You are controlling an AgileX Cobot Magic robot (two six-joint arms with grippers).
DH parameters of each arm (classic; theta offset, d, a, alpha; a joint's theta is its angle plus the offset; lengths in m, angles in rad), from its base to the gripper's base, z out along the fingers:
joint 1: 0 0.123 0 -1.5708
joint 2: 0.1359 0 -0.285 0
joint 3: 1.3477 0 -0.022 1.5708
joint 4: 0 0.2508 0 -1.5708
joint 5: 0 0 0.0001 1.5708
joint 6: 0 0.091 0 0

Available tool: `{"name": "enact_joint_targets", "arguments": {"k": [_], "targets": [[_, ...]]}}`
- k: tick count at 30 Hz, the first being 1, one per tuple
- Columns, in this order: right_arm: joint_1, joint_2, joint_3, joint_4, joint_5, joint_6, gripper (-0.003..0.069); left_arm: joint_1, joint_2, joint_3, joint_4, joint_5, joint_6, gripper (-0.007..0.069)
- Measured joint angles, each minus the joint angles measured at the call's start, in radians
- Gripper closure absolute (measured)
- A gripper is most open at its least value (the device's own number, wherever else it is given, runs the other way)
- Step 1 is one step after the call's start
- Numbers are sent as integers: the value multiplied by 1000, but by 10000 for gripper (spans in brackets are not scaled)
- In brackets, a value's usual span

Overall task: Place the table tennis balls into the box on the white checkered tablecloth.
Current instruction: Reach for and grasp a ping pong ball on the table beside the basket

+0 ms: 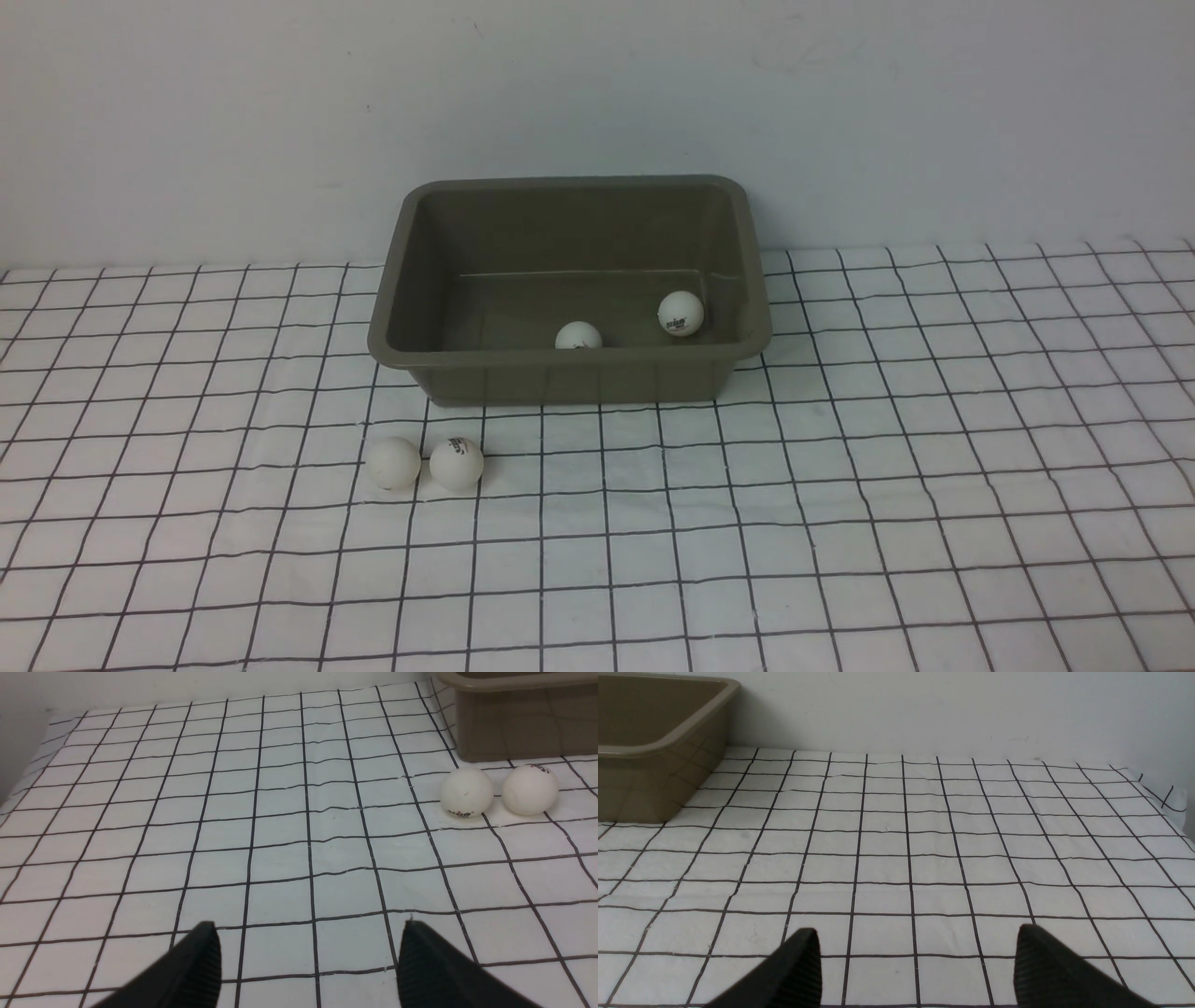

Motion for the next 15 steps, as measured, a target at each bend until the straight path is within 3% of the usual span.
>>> {"name": "enact_joint_targets", "arguments": {"k": [5, 15], "targets": [[0, 0, 0, 0, 0, 0, 156, 0, 0, 5, 66, -29, 39, 166], [0, 0, 0, 1, 0, 0, 156, 0, 0, 9, 97, -279, 18, 166]]}}
